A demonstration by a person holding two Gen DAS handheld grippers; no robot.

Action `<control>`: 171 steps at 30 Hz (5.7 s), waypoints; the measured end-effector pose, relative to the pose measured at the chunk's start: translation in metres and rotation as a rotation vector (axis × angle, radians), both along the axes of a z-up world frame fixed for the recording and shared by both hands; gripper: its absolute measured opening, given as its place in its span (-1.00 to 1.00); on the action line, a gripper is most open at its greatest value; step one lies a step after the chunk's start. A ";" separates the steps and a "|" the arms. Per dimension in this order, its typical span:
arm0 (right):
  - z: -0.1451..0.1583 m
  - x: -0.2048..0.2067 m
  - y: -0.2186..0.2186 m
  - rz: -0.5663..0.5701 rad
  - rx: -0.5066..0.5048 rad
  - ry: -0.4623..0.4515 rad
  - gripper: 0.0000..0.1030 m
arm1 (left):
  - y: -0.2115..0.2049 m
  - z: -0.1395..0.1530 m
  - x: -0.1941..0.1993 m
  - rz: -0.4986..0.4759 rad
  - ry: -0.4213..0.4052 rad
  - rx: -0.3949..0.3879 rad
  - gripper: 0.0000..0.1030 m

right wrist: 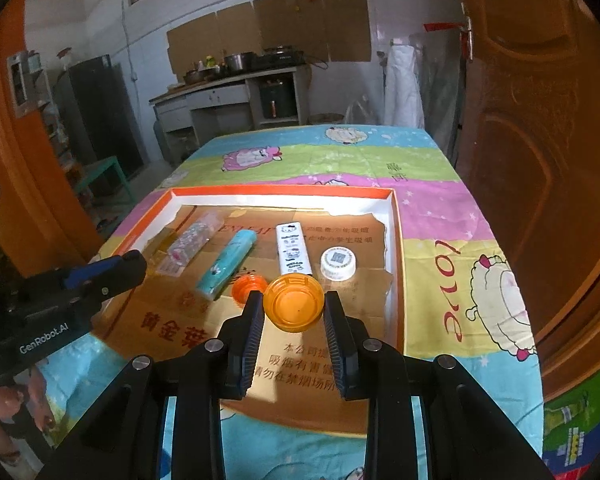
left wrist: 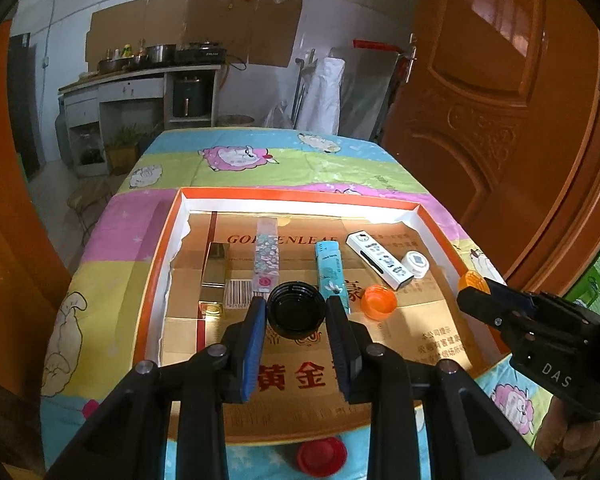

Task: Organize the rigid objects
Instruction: 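Lower the black cap into the tray while right lowers the yellow-orange cap there, then open the left tool off the black cap while right releases the yellow-orange cap, then withdraw both open tools from the tray toward the red and blue caps, then grasp the red cap with left tool while right grasps the blue cap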

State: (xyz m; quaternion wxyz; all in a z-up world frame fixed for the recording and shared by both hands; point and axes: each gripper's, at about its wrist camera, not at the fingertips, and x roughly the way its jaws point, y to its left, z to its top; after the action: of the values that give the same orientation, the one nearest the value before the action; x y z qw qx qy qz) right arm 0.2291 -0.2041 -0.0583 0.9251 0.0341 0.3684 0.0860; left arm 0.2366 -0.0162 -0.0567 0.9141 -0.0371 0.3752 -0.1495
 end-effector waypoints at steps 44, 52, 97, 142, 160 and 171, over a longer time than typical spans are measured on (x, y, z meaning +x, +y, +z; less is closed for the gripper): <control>-0.044 0.043 -0.004 -0.013 -0.012 0.084 -0.40 | -0.004 -0.039 0.026 0.008 0.083 0.036 -0.40; -0.045 0.043 -0.003 -0.015 -0.025 0.082 -0.39 | -0.004 -0.042 0.027 0.012 0.082 0.035 -0.40; -0.021 -0.014 -0.002 -0.038 0.012 0.039 -0.20 | 0.005 -0.008 -0.024 0.038 0.002 -0.021 -0.24; 0.014 -0.167 0.061 0.203 0.073 0.016 0.08 | 0.059 0.003 -0.191 0.073 0.029 0.008 -0.24; -0.042 -0.110 0.096 0.170 -0.114 0.124 0.08 | 0.051 -0.008 -0.159 0.081 0.043 0.049 -0.24; -0.051 -0.103 0.099 0.156 -0.147 0.127 -0.41 | 0.040 -0.012 -0.139 0.051 0.052 0.061 -0.24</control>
State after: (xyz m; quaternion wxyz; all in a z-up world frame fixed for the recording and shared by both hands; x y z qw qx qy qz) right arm 0.1257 -0.1047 -0.1090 0.8903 -0.0572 0.4332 0.1283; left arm 0.0971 0.0240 -0.0691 0.9083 -0.0228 0.4019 -0.1137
